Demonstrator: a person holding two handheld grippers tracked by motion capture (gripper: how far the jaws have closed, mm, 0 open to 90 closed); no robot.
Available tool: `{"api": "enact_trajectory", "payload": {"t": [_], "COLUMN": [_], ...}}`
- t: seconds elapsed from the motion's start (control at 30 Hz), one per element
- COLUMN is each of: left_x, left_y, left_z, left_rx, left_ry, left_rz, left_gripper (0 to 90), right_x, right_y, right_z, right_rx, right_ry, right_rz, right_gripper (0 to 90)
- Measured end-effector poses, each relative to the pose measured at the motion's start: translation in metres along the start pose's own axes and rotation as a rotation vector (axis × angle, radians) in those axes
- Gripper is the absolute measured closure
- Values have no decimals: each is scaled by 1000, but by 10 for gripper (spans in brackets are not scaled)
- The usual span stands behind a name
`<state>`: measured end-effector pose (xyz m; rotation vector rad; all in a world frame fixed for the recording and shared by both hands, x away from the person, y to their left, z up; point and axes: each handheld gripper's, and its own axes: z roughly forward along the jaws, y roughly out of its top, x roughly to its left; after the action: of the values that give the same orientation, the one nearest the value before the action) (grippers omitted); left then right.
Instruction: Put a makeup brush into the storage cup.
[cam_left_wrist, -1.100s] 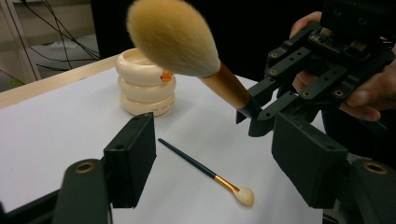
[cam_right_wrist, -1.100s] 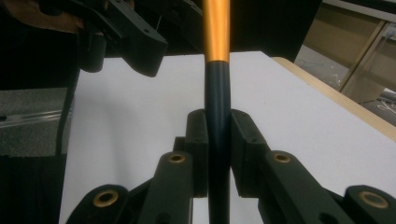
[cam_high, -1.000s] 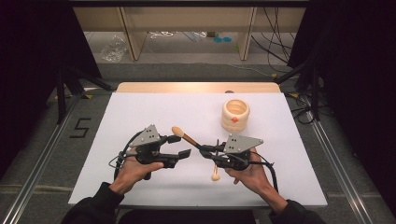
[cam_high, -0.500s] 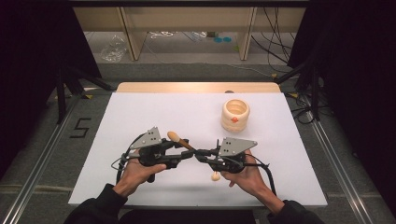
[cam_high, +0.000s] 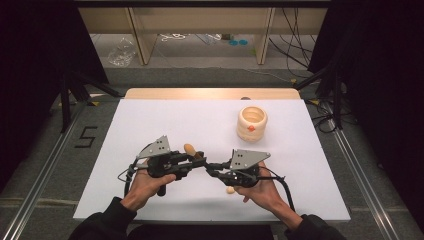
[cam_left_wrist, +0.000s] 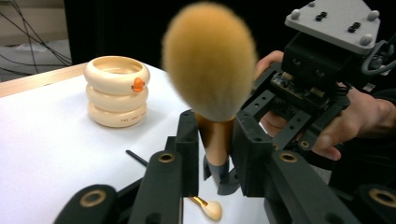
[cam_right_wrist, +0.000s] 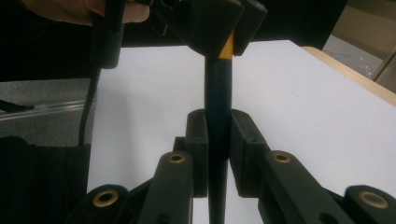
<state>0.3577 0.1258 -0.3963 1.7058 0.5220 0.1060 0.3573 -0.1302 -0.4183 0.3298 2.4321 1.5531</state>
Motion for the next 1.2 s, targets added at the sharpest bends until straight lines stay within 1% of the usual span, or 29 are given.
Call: {"api": "enact_trajectory", "payload": {"t": [0.03, 0.13, 0.17, 0.2, 0.23, 0.27, 0.3, 0.33, 0.37, 0.4, 0.43, 0.47, 0.53, 0.67, 0.73, 0.8, 0.87, 0.9, 0.97, 1.13, 1.17, 1.2], "left_x": [0, -1, -1, 0, -1, -2, -2, -1, -1, -2, -4, -4, -4, -4, -6, -5, -4, -5, -5, -5, -6, -6], "left_y": [-1, -1, -1, -1, -1, -1, -1, 0, 0, 0, 0, 0, -2, -2, -2, -1, -1, -1, -1, -1, -1, -1], "left_z": [0, 0, 1, 1, 1, 1, 1, 1, 1, 2, 4, 4, 8, 9, 9, 10, 10, 10, 11, 10, 10, 11], "left_rx": [0, 10, 11, 14, 19, 23, 23, 30, 30, 39, 58, 58, 79, 84, 88, 86, 87, 92, 94, 90, 85, 85], "left_ry": [-7, -2, -6, -9, -7, 2, 2, -1, -1, 8, 11, 11, 8, 13, 20, 16, 10, 21, 17, 18, 18, 20], "left_rz": [-5, -7, 3, 8, 3, -17, -17, -3, -3, -2, 14, 14, 39, 33, 19, 18, 27, 12, 20, 18, 13, 6], "left_gripper": [761, 763, 763, 764, 765, 766, 766, 766, 766, 766, 766, 767, 766, 766, 766, 766, 766, 766, 766, 766, 766, 766], "right_x": [0, 1, 1, 2, 2, 2, 2, 3, 3, 3, 3, 3, 3, 4, 4, 4, 4, 3, 3, 3, 3, 3], "right_y": [0, -1, -1, -1, -1, -1, -1, -1, -1, 0, 0, 0, 2, 2, 1, 1, 1, 1, 0, 0, 0, 0], "right_z": [1, 3, 4, 5, 5, 5, 5, 6, 6, 6, 6, 6, 6, 6, 7, 7, 7, 7, 8, 8, 8, 8], "right_rx": [8, 10, 17, 13, 20, 21, 21, 30, 30, 30, 22, 22, 13, 24, 21, 18, 19, 19, 18, 17, 15, 12], "right_ry": [3, 5, 9, 7, 10, 6, 6, 9, 9, 8, 7, 7, 3, 8, 1, 5, 4, 5, 7, 6, 14, 15], "right_rz": [-1, -1, 1, 5, 6, 1, 1, 6, 6, 6, 13, 13, 11, 6, 4, 10, 12, 15, 17, 12, 26, 30], "right_gripper": [791, 791, 791, 791, 790, 789, 789, 784, 784, 781, 776, 776, 775, 778, 780, 779, 778, 777, 775, 779, 779, 780]}}
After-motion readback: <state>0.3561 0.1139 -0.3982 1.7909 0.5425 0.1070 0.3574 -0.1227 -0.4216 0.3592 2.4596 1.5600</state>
